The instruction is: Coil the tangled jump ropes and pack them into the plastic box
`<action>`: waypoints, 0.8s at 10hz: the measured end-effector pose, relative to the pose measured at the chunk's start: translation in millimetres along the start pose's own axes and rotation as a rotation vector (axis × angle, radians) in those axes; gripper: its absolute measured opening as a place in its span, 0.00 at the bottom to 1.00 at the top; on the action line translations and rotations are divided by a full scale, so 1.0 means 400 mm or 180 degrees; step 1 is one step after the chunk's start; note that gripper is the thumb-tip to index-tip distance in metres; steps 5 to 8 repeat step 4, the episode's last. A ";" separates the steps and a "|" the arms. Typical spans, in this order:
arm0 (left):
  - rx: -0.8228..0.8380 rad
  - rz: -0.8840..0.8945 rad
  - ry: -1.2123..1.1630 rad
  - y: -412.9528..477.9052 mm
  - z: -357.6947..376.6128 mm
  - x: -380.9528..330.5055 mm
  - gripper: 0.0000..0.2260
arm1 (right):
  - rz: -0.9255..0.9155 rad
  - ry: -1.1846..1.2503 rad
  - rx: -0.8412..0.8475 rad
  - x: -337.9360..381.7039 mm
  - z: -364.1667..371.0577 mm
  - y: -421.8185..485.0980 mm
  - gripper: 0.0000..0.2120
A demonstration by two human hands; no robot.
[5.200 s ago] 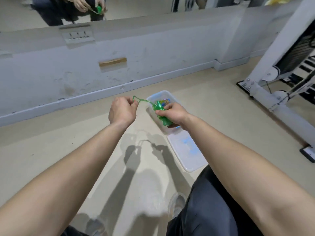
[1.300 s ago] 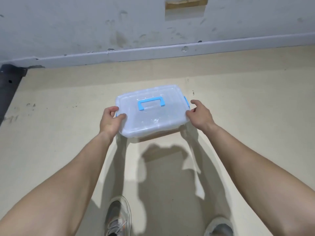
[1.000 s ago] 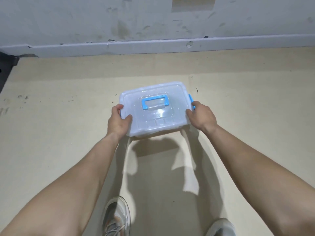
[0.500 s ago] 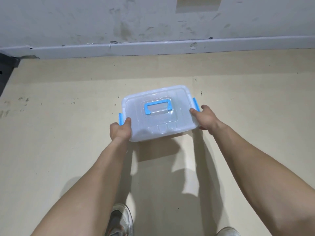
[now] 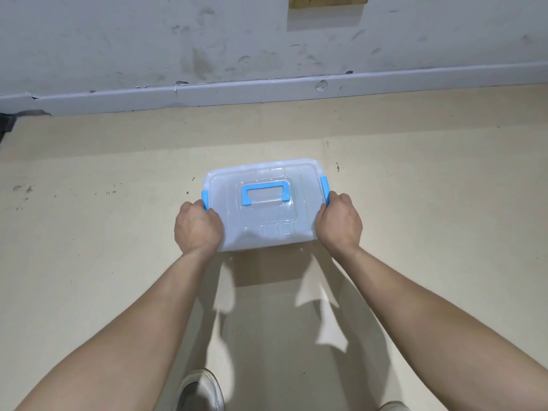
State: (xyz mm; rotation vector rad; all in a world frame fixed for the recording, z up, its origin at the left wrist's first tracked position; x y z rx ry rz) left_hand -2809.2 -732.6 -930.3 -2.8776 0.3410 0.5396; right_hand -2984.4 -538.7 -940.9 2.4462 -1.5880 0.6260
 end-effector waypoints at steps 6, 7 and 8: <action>0.0817 0.0391 0.0117 0.026 -0.056 -0.060 0.08 | 0.0139 -0.0420 0.0967 0.012 -0.119 0.077 0.19; 0.0817 0.0391 0.0117 0.026 -0.056 -0.060 0.08 | 0.0139 -0.0420 0.0967 0.012 -0.119 0.077 0.19; 0.0817 0.0391 0.0117 0.026 -0.056 -0.060 0.08 | 0.0139 -0.0420 0.0967 0.012 -0.119 0.077 0.19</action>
Point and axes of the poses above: each hand's wrist, its own y-axis towards the middle knuckle, its own z-axis out of the palm, x = y × z, the point moved 1 cm from there along y, towards the middle knuckle, and after that the axes turned 1 degree about -x, right-handed, at the moved point
